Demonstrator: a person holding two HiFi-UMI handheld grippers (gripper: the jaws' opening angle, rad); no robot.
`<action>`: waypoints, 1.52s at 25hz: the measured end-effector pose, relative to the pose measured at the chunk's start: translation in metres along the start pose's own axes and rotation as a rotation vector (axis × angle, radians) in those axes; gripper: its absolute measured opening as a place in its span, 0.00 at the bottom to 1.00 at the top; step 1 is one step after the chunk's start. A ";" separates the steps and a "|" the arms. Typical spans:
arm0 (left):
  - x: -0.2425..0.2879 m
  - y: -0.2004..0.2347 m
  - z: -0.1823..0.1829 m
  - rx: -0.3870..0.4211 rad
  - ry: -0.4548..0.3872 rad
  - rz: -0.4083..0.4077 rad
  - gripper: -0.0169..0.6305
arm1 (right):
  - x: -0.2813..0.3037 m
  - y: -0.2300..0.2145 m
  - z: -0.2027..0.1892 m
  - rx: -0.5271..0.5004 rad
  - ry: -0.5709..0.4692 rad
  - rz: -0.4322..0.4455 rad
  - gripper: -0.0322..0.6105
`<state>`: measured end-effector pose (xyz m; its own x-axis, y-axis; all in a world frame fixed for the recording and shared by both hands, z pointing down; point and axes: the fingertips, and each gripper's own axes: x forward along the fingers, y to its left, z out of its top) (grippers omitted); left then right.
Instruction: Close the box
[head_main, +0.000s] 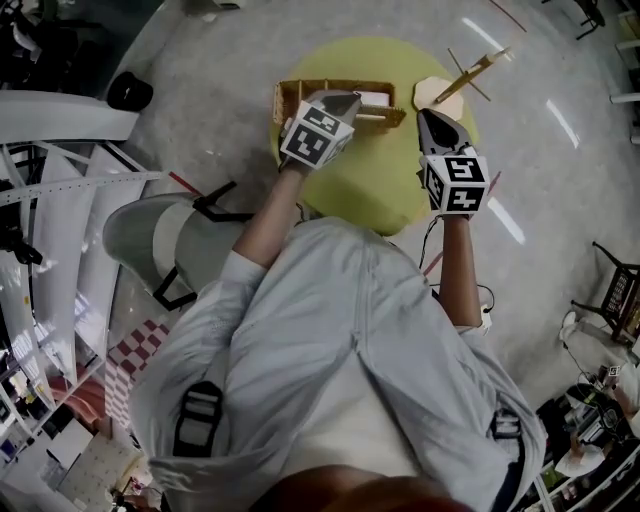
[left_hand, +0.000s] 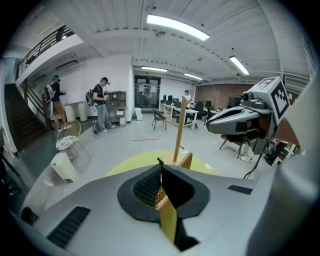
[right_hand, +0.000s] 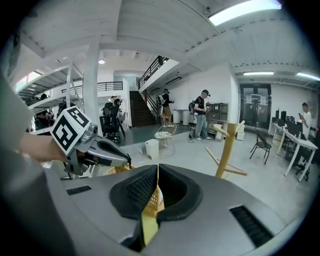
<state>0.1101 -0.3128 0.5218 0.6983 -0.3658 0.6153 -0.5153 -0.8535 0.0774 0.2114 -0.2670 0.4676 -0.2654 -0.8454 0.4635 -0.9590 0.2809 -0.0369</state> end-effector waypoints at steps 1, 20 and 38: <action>0.004 0.006 0.001 0.005 0.005 0.000 0.08 | 0.004 -0.001 0.001 0.001 0.003 -0.003 0.09; 0.104 0.096 -0.026 0.054 0.165 -0.115 0.08 | 0.068 -0.022 -0.010 0.064 0.116 -0.122 0.09; 0.127 0.111 -0.054 -0.013 0.199 -0.069 0.14 | 0.042 -0.017 -0.022 0.076 0.117 -0.178 0.09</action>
<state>0.1145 -0.4339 0.6510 0.6207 -0.2251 0.7511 -0.4770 -0.8687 0.1338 0.2183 -0.2973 0.5075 -0.0821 -0.8191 0.5678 -0.9956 0.0927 -0.0103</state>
